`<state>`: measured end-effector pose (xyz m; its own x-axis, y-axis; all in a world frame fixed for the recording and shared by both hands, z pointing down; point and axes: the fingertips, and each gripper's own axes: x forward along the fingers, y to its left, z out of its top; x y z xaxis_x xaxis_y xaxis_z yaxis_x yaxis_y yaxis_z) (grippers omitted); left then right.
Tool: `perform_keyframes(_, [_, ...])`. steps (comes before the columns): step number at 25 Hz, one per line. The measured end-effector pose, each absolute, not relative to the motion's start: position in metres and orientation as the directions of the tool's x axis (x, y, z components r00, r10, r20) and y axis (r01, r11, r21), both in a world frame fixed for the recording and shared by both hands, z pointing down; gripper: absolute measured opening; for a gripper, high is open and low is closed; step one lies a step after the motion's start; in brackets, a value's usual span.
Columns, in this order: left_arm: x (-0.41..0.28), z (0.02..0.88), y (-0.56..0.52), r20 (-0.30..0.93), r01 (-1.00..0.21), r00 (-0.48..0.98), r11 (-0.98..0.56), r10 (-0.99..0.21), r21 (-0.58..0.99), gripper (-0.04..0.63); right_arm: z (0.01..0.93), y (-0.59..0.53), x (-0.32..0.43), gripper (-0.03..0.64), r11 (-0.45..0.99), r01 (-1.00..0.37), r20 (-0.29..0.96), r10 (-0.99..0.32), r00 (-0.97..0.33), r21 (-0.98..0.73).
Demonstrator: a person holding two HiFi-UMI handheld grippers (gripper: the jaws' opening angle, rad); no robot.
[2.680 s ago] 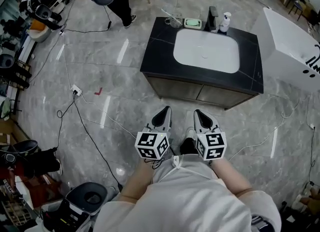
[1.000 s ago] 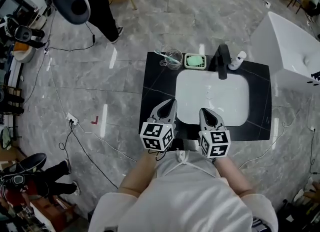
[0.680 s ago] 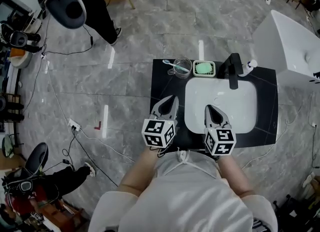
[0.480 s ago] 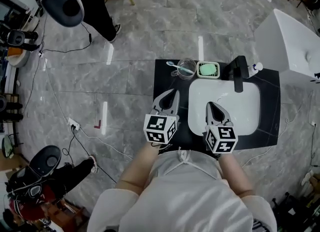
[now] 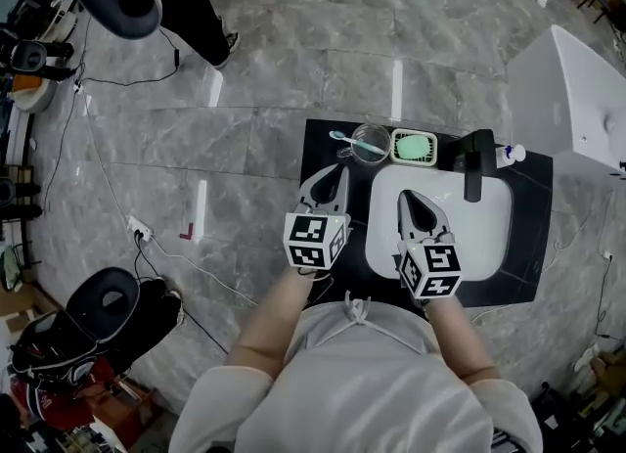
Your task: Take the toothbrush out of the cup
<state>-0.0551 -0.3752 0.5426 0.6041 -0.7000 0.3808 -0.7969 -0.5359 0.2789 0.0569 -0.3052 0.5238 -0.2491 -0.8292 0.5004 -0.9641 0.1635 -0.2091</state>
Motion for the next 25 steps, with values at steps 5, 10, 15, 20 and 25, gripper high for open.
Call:
perform_keyframes(5, [-0.053, 0.564, -0.395, 0.424, -0.813, 0.581, -0.468, -0.695, 0.347, 0.021, 0.522, -0.325, 0.064, 0.028, 0.184, -0.957, 0.478, -0.835, -0.273, -0.225])
perform_keyframes(10, [-0.046, 0.579, -0.413, 0.455, -0.817, 0.574, -0.444, -0.680, 0.368, 0.137, 0.528, -0.338, 0.071, 0.028, 0.183, -0.959, 0.491, -0.829, -0.269, -0.217])
perform_keyframes(15, [-0.039, 0.597, -0.424, 0.480, -0.824, 0.564, -0.417, -0.672, 0.384, 0.172, 0.538, -0.332, 0.079, 0.028, 0.150, -0.959, 0.500, -0.828, -0.255, -0.241])
perform_keyframes(20, [-0.019, 0.607, -0.419, 0.499, -0.831, 0.551, -0.388, -0.669, 0.397, 0.170, 0.557, -0.310, 0.100, 0.028, 0.149, -0.956, 0.526, -0.808, -0.266, -0.254])
perform_keyframes(25, [-0.031, 0.602, -0.435, 0.501, -0.837, 0.541, -0.373, -0.676, 0.400, 0.101, 0.557, -0.322, 0.090, 0.028, 0.144, -0.957, 0.543, -0.797, -0.264, -0.253])
